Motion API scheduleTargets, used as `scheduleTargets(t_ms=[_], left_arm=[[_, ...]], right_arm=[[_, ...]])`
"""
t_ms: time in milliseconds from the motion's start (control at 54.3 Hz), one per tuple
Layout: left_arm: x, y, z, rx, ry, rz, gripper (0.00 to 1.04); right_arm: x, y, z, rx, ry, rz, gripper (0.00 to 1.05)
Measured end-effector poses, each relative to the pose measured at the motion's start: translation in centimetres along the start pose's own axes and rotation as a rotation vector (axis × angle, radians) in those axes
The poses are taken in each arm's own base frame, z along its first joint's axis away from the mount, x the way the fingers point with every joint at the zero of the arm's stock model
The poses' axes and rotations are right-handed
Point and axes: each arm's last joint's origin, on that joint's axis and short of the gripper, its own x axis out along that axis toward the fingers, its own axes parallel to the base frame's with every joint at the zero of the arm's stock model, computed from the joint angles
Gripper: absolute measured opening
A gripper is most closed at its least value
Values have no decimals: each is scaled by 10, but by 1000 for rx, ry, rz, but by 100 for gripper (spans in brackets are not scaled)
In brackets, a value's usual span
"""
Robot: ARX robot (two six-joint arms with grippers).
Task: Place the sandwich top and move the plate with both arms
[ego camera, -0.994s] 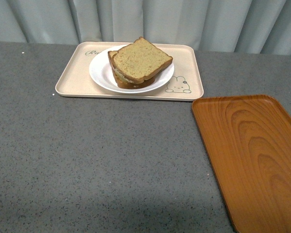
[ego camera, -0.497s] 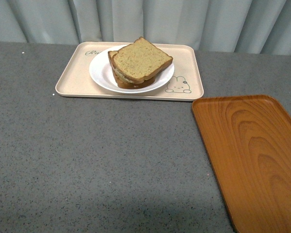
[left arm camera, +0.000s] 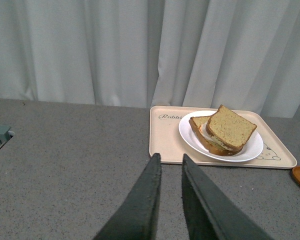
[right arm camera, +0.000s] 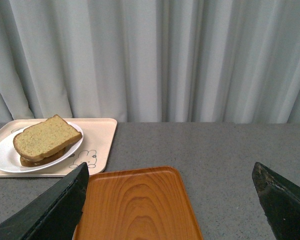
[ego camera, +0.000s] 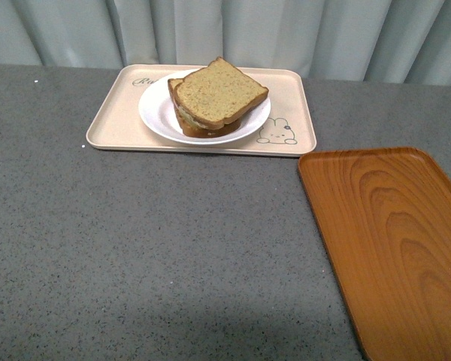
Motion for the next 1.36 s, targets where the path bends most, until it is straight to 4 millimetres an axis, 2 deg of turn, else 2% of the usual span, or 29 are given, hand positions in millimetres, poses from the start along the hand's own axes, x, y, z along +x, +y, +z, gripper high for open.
scheduleTargets(t_ms=[55, 184, 460, 516, 1363], left_arm=[[0, 0, 0, 0, -1, 0, 29], [0, 0, 0, 0, -1, 0, 50], [0, 0, 0, 0, -1, 0, 94], [0, 0, 0, 0, -1, 0, 100], [0, 0, 0, 1, -1, 0, 98]], right_arm=[[0, 0, 0, 0, 0, 0, 96], [0, 0, 0, 0, 0, 0, 96], [0, 0, 0, 0, 0, 0, 96], [0, 0, 0, 0, 0, 0, 96], [0, 0, 0, 0, 0, 0, 96]])
